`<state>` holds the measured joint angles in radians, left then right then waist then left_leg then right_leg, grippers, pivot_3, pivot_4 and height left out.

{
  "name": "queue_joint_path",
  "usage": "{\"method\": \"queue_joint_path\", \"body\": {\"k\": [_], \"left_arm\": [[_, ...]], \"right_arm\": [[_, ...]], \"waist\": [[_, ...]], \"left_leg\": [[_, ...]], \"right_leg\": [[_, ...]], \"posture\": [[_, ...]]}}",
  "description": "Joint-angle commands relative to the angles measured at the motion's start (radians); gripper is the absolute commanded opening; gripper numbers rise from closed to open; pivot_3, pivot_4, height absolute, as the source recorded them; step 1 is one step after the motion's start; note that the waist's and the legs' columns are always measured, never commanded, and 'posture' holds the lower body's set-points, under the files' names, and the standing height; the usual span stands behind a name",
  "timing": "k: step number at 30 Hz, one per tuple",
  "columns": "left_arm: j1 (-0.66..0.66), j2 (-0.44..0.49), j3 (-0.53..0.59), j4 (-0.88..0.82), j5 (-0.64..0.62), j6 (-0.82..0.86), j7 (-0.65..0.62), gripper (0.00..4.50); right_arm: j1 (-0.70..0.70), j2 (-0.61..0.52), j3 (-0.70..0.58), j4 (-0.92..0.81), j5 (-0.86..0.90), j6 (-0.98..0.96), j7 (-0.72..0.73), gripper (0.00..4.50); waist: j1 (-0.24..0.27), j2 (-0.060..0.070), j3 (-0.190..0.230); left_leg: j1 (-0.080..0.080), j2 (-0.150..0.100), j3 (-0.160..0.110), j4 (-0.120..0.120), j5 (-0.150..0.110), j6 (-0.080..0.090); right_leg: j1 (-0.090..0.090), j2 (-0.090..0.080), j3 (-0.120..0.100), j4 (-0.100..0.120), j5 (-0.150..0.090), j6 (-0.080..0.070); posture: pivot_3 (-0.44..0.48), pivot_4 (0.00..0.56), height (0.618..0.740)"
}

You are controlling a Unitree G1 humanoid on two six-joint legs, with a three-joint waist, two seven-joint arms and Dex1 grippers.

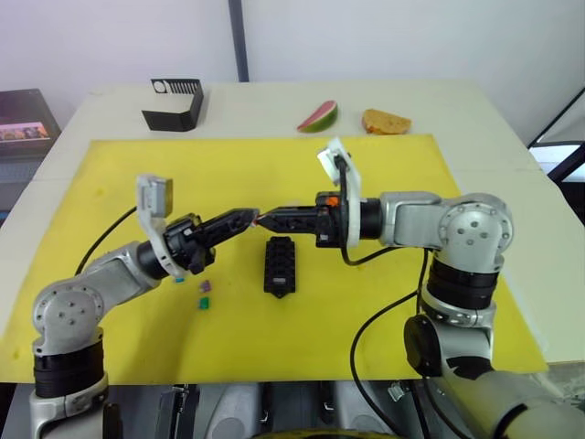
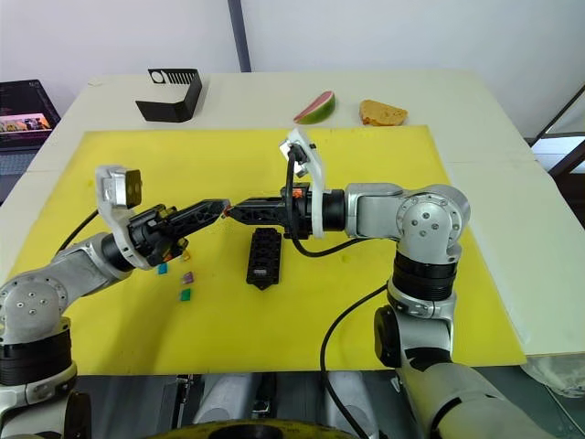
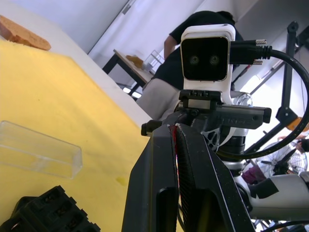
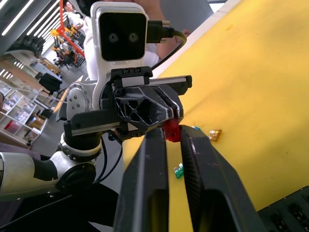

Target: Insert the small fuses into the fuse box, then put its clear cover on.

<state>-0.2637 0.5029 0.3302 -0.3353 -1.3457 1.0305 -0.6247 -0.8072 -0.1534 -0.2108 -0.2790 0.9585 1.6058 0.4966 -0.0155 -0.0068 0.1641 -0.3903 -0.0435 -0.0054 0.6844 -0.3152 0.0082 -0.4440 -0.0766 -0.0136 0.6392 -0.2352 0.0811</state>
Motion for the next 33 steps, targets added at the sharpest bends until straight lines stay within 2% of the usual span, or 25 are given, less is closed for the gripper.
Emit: {"method": "queue_joint_path", "body": {"k": [1, 5, 7, 17, 20, 23, 25, 27, 29, 31, 33], "left_arm": [[0.008, 0.013, 0.006, -0.029, -0.019, -0.026, 0.009, 0.0], [0.014, 0.018, 0.001, -0.031, -0.024, -0.034, 0.014, 0.0], [0.016, 0.02, -0.001, -0.032, -0.026, -0.038, 0.016, 0.0], [0.022, 0.054, -0.013, -0.041, 0.001, -0.042, -0.003, 0.0], [0.035, 0.116, -0.023, -0.062, 0.029, -0.036, -0.039, 0.89], [0.067, 0.225, -0.017, -0.096, 0.064, -0.025, -0.118, 2.33], [0.128, 0.359, -0.041, -0.137, 0.193, -0.077, -0.243, 3.27], [0.199, 0.492, -0.111, -0.164, 0.385, -0.202, -0.383, 4.3], [0.23, 0.554, -0.171, -0.156, 0.516, -0.316, -0.462, 4.4], [0.205, 0.558, -0.247, -0.113, 0.648, -0.435, -0.489, 4.4], [0.179, 0.542, -0.291, -0.077, 0.725, -0.507, -0.503, 4.4]], "right_arm": [[-0.009, 0.0, 0.003, -0.022, 0.039, -0.002, 0.006, 0.47], [-0.014, 0.002, 0.001, -0.019, 0.046, -0.002, 0.005, 0.47], [-0.017, 0.004, -0.002, -0.02, 0.051, -0.001, 0.004, 0.0], [-0.043, -0.025, 0.034, -0.032, 0.068, 0.009, -0.013, 0.0], [-0.065, -0.102, 0.109, -0.063, 0.036, -0.006, 0.005, 0.0], [-0.097, -0.238, 0.247, -0.104, -0.006, -0.064, 0.072, 0.0], [-0.129, -0.345, 0.369, -0.125, -0.069, -0.128, 0.124, 0.0], [-0.164, -0.424, 0.474, -0.128, -0.129, -0.198, 0.18, 0.0], [-0.193, -0.455, 0.529, -0.111, -0.154, -0.236, 0.229, 0.0], [-0.265, -0.494, 0.639, -0.091, -0.197, -0.262, 0.314, 0.0], [-0.291, -0.49, 0.676, -0.071, -0.226, -0.288, 0.34, 0.0]], "waist": [[0.0, 0.0, 0.0], [0.001, 0.0, 0.0], [0.001, 0.0, 0.0], [0.0, 0.0, 0.0], [0.0, 0.0, 0.0], [-0.003, 0.001, 0.001], [-0.005, 0.0, 0.001], [-0.006, 0.002, 0.001], [-0.004, 0.003, 0.002], [-0.002, 0.004, 0.003], [0.001, 0.003, 0.003]], "left_leg": [[0.0, 0.0, 0.0, 0.0, 0.0, 0.0], [0.0, 0.0, 0.0, 0.0, 0.0, 0.0], [0.0, 0.0, 0.0, 0.0, 0.0, 0.0], [0.0, 0.0, 0.0, 0.0, 0.0, 0.0], [0.0, 0.0, 0.0, -0.001, 0.0, 0.0], [0.0, 0.0, 0.0, -0.001, -0.001, 0.001], [0.0, 0.0, 0.0, -0.002, -0.001, 0.002], [0.0, 0.0, 0.0, -0.003, -0.001, 0.002], [0.0, 0.0, 0.001, -0.004, -0.001, 0.002], [0.0, 0.0, 0.001, -0.003, -0.002, 0.004], [-0.001, 0.001, 0.0, -0.003, -0.003, 0.006]], "right_leg": [[0.0, 0.0, 0.0, 0.0, 0.0, 0.0], [0.0, 0.0, 0.0, 0.0, 0.0, 0.0], [0.0, 0.0, 0.0, 0.0, 0.0, 0.0], [0.0, 0.0, 0.0, -0.001, 0.0, 0.0], [0.0, 0.0, 0.0, -0.001, 0.0, 0.0], [0.0, 0.0, 0.0, -0.003, 0.0, 0.0], [0.0, 0.0, 0.0, -0.004, 0.0, 0.0], [0.001, 0.001, 0.0, -0.006, 0.0, 0.0], [0.001, 0.001, 0.0, -0.007, -0.001, -0.002], [0.001, 0.0, 0.0, -0.008, -0.002, -0.003], [0.001, 0.0, 0.0, -0.008, -0.002, -0.004]], "posture": [[0.0, 0.15, 0.74], [0.0, 0.15, 0.74], [0.0, 0.15, 0.74], [0.0, 0.15, 0.74], [0.0, 0.15, 0.74], [0.0, 0.15, 0.74], [0.0, 0.15, 0.74], [0.0, 0.15, 0.74], [0.0, 0.15, 0.74], [0.0, 0.15, 0.74], [0.0, 0.15, 0.74]]}}
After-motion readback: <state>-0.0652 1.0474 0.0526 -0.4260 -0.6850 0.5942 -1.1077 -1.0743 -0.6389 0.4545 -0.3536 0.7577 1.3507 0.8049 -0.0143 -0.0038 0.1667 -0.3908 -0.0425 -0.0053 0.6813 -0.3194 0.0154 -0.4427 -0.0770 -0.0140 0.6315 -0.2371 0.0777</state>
